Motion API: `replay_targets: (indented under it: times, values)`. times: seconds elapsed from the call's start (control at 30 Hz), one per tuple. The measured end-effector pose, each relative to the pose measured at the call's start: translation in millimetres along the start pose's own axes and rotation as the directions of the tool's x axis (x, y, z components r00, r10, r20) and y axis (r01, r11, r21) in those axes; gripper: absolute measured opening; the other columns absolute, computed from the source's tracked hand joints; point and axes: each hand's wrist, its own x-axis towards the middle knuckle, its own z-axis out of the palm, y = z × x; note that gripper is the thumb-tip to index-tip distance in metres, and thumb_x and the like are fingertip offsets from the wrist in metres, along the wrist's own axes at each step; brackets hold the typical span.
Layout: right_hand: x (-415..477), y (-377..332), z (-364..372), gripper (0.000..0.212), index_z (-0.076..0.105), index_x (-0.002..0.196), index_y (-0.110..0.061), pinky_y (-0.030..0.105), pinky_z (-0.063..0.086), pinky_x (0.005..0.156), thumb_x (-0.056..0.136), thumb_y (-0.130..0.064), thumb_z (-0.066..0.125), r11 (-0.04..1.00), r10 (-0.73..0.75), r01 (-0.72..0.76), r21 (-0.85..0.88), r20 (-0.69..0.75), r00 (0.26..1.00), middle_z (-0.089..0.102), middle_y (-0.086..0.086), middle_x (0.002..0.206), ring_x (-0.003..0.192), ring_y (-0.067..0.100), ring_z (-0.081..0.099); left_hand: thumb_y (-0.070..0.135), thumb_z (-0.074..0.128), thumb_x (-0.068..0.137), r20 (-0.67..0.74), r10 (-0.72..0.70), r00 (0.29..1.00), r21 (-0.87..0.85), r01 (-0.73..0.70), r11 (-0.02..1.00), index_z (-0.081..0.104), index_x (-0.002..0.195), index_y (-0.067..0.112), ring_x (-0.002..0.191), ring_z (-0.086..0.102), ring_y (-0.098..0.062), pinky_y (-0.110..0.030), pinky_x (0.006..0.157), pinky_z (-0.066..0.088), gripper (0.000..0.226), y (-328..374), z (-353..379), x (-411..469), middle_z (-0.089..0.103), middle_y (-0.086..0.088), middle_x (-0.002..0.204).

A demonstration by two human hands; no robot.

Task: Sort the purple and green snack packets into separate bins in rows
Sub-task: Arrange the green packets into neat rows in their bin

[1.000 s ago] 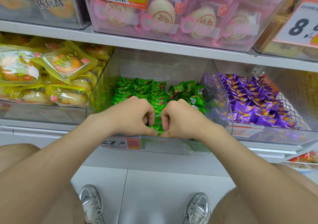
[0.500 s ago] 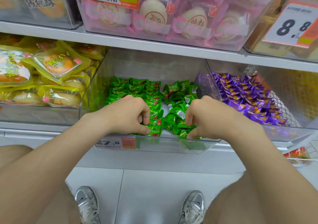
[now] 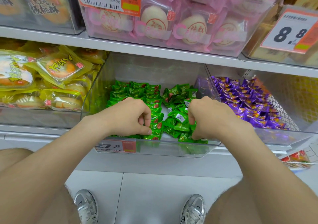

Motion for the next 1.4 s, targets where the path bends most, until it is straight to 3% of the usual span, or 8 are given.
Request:
replay_targets:
  times: [0.13,0.23,0.43,0.5,0.63,0.7,1.0,1.4]
  values:
    - [2,13,-3,0.020,0.072,0.086,-0.032,0.035,0.055,0.078,0.076,-0.041,0.087,0.949,-0.057,0.078,0.304,-0.078,0.995,0.062,-0.010,0.078,0.083,0.015,0.061,0.045,0.086,0.082,-0.069,0.072,0.995,-0.024,-0.073,0.997,0.073,0.084,0.033,0.078,0.061,0.006,-0.011,0.064,0.039,0.018,8,-6,-3,0.070,0.016,0.079]
    - [7,5,4,0.009,0.078,0.079,-0.033,0.025,0.050,0.063,0.086,-0.036,0.083,0.804,-0.041,0.132,0.580,-0.167,0.985,0.070,-0.002,0.063,0.056,0.003,0.060,0.051,0.092,0.072,-0.154,0.170,0.973,-0.072,-0.183,0.981,0.069,0.092,0.037,0.086,0.060,0.001,-0.018,0.072,0.045,0.033,13,-11,-7,0.067,0.021,0.088]
    - [7,-27,10,0.008,0.076,0.100,-0.002,0.026,0.061,0.060,0.098,-0.008,0.071,-0.050,0.012,-0.085,0.995,0.086,0.996,0.073,0.012,0.075,0.063,0.020,0.073,0.041,0.097,0.069,-0.292,0.219,0.931,-0.205,-0.285,0.937,0.066,0.093,0.030,0.088,0.069,-0.006,-0.031,0.077,0.056,0.041,21,-14,-15,0.069,0.016,0.088]
    - [7,-29,9,0.013,0.075,0.102,-0.003,0.025,0.060,0.057,0.101,-0.013,0.067,-0.142,-0.013,-0.123,0.982,0.122,0.992,0.068,0.014,0.075,0.063,0.022,0.073,0.027,0.092,0.077,-0.343,0.203,0.917,-0.233,-0.292,0.928,0.069,0.093,0.026,0.086,0.071,-0.010,-0.035,0.078,0.058,0.028,18,-17,-16,0.072,0.012,0.086]
    - [5,-20,15,0.042,0.079,0.090,-0.014,0.033,0.059,0.057,0.095,-0.055,0.068,0.327,-0.027,0.112,0.938,-0.109,0.994,0.073,0.009,0.076,0.070,0.018,0.075,0.031,0.084,0.088,-0.241,0.176,0.954,-0.232,-0.233,0.945,0.077,0.103,0.028,0.084,0.071,-0.008,-0.034,0.078,0.060,0.017,10,-22,-17,0.075,0.013,0.089]
    - [3,-17,16,0.029,0.081,0.088,-0.020,0.036,0.060,0.063,0.089,-0.049,0.079,0.481,-0.125,0.271,0.834,-0.241,0.963,0.075,0.001,0.074,0.067,0.011,0.070,0.032,0.084,0.089,-0.155,0.192,0.969,-0.253,-0.227,0.941,0.079,0.105,0.030,0.082,0.071,-0.009,-0.029,0.075,0.059,0.017,8,-22,-17,0.077,0.015,0.089]
    - [16,-6,28,0.008,0.080,0.096,-0.018,0.047,0.065,0.076,0.090,-0.022,0.083,0.602,-0.338,0.267,0.752,-0.063,0.939,0.078,0.004,0.075,0.069,0.020,0.077,0.049,0.085,0.083,0.032,0.093,0.995,-0.057,-0.091,0.994,0.080,0.085,0.038,0.079,0.061,0.003,-0.012,0.063,0.038,0.013,-9,-18,-12,0.073,0.017,0.081]
    - [30,-30,34,0.002,0.084,0.087,-0.025,0.028,0.061,0.077,0.088,-0.024,0.082,0.755,-0.387,0.277,0.594,0.064,0.920,0.077,-0.012,0.073,0.071,-0.001,0.072,0.046,0.087,0.079,0.091,0.037,0.995,0.012,-0.038,0.999,0.077,0.073,0.037,0.077,0.064,-0.002,-0.042,0.089,0.055,0.014,-12,0,3,0.072,0.017,0.072]
